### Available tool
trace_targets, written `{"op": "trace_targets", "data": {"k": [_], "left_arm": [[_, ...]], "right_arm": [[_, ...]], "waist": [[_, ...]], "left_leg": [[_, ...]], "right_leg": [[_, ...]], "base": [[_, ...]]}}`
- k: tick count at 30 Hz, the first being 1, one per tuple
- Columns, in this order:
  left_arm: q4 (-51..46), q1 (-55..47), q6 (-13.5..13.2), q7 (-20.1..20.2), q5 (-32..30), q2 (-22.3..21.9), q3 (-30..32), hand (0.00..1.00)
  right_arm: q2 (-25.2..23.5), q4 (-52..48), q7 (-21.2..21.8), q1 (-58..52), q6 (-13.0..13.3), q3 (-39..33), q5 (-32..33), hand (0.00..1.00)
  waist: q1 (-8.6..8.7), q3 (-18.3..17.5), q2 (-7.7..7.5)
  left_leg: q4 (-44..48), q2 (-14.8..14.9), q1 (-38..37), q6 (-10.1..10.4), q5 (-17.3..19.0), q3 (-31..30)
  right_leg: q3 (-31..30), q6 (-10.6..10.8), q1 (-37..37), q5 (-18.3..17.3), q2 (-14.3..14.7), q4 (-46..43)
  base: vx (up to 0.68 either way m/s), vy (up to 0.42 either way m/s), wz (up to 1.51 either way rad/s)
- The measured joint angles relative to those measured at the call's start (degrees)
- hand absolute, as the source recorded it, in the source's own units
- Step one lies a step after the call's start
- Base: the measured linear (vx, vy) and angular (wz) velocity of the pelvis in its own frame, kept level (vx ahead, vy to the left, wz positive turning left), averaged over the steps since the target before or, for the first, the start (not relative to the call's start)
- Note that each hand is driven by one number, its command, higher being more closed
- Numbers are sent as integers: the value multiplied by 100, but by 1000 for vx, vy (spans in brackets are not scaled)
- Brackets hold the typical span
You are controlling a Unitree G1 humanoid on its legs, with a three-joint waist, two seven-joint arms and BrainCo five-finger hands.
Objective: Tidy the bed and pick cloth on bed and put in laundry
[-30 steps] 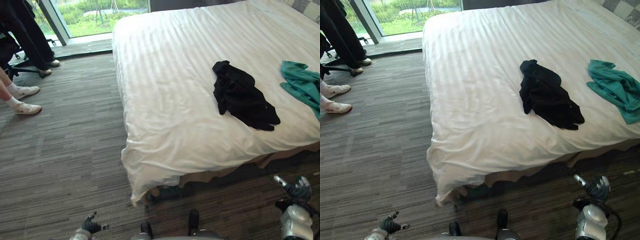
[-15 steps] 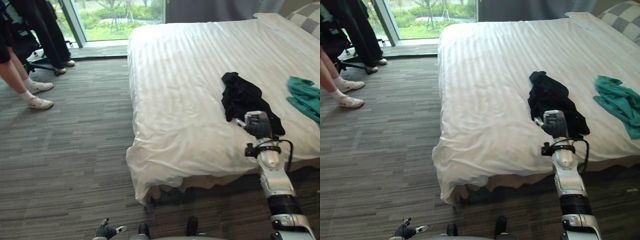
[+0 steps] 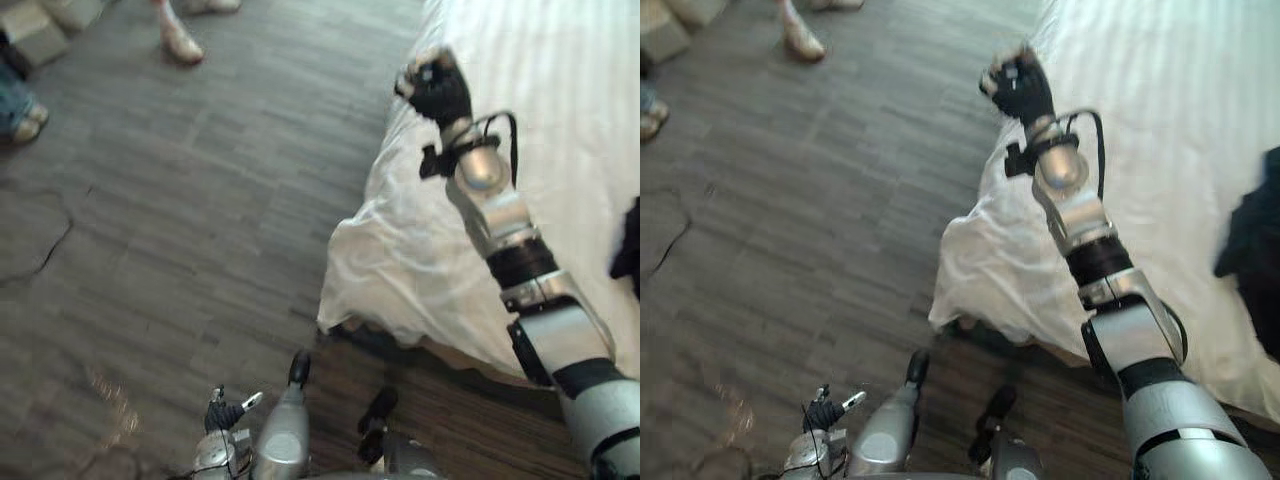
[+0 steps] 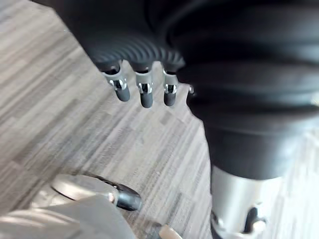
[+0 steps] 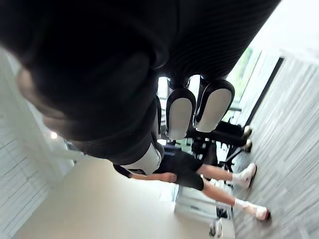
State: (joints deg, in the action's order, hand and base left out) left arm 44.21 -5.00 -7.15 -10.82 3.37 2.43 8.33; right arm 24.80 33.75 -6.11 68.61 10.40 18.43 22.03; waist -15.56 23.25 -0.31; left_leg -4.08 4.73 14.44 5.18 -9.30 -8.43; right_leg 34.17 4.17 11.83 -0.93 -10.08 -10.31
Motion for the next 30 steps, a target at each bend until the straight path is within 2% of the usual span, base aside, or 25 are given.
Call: {"op": "trace_targets", "data": {"k": [1, 2, 5, 7, 10, 11, 14, 16, 18, 20, 22, 23, 24, 25, 26, 28, 30], "left_arm": [[-27, 51, -14, -39, 1, 14, -104, 0], [-33, 70, -21, -45, 4, 21, -147, 0], [-25, 206, -65, -57, 44, 56, -454, 0], [59, 425, -91, -61, 96, 59, -798, 0], [100, 615, -104, -59, 191, 82, -1142, 0], [94, 651, -109, -59, 227, 89, -1228, 0], [58, 740, -229, -45, 328, 207, -1522, 0], [-100, 748, -306, -36, 374, 243, -1707, 0], [-177, 749, -321, -30, 379, 241, -1706, 0], [-172, 748, -310, -28, 379, 239, -1699, 0], [-87, 744, -294, -17, 355, 241, -1650, 0], [27, 740, -260, 11, 294, 254, -1513, 0], [135, 735, -211, 45, 224, 270, -1303, 0], [135, 738, -192, 56, 188, 262, -1191, 0], [153, 747, -117, 54, 86, 244, -1007, 0], [275, 888, -45, 53, -93, 366, -969, 0], [362, 895, -28, 49, -192, 375, -853, 0]], "right_arm": [[-16, 184, -46, 176, 45, 2, 2, 100], [-21, 306, -70, 255, 48, 2, 1, 100], [-77, 1152, -252, 644, 55, -18, -2, 100], [11, 1923, -370, 801, 37, -96, -2, 100], [273, 2653, -396, 803, -36, -316, -3, 100], [374, 2800, -393, 800, -86, -343, -6, 100], [474, 2968, -387, 824, -181, -490, -1, 100], [472, 2998, -386, 651, -160, -979, 13, 100], [393, 2802, -377, 459, -96, -1346, 83, 100], [115, 2544, -363, 112, -4, -1589, 235, 100], [-362, 2365, -350, -413, 7, -1594, 276, 100], [-860, 2220, -265, -1022, -5, -1572, 295, 100], [-1383, 2106, -151, -1816, -80, -1508, 321, 100], [-1620, 2004, -94, -2191, -117, -1484, 319, 100], [-2018, 1875, 37, -2923, -240, -1327, 317, 100], [-2449, 1880, 160, -4134, -476, -838, 301, 100], [-2522, 1880, 264, -4670, -542, -464, 265, 100]], "waist": [[-102, 147, 39], [-130, 176, 60], [-289, 312, 314], [-409, 465, 618], [-421, 613, 941], [-415, 631, 992], [-436, 616, 1013], [-434, 595, 1044], [-424, 595, 1045], [-335, 596, 1043], [-133, 604, 1012], [57, 608, 951], [240, 609, 815], [314, 613, 732], [504, 604, 564], [665, 583, 271], [784, 485, 85]], "left_leg": [[0, -12, 132, 9, -56, -95], [-1, -16, 221, 22, -89, -135], [-1, -15, 687, 75, -232, -306], [-4, -14, 990, 91, -322, -381], [-17, -9, 1349, 128, -437, -461], [-19, -6, 1427, 100, -489, -464], [-37, 16, 1666, 109, -565, -402], [-24, -26, 1653, 110, -560, -368], [-16, -70, 1624, 95, -547, -282], [11, -147, 1508, 28, -502, -176], [41, -223, 1290, -79, -425, -93], [91, -293, 1108, -193, -340, -30], [107, -355, 919, -259, -255, 77], [114, -378, 846, -287, -224, 125], [125, -410, 739, -296, -166, 201], [124, -422, 502, -267, -67, 383], [109, -411, 304, -224, 11, 509]], "right_leg": [[48, -13, 162, -91, -59, -202], [68, -14, 255, -113, -80, -273], [135, -74, 704, -161, -119, -476], [156, -107, 1046, -181, -167, -658], [192, -126, 1419, -170, -193, -785], [196, -143, 1501, -159, -189, -790], [136, -222, 1798, -103, -171, -763], [106, -241, 1764, -88, -184, -682], [42, -211, 1723, -27, -195, -587], [-19, -147, 1556, 91, -190, -417], [-79, -42, 1238, 245, -185, -152], [-142, 0, 991, 300, -195, 22], [-240, 50, 786, 354, -214, 180], [-298, 27, 712, 377, -216, 251], [-362, 63, 581, 443, -214, 408], [-517, 151, 348, 547, -194, 634], [-643, 145, 185, 608, -163, 773]], "base": [[-64, -40, 40], [-86, -55, 44], [-101, -53, 24], [-160, -80, 9], [-132, -70, 8], [-121, -75, -5], [-73, -64, -10], [-38, -42, 2], [-26, -7, -5], [3, 17, -10], [69, 34, -8], [107, 54, -17], [96, 52, -22], [98, 50, -31], [89, 41, -30], [81, 31, -37], [43, 12, -44]]}}
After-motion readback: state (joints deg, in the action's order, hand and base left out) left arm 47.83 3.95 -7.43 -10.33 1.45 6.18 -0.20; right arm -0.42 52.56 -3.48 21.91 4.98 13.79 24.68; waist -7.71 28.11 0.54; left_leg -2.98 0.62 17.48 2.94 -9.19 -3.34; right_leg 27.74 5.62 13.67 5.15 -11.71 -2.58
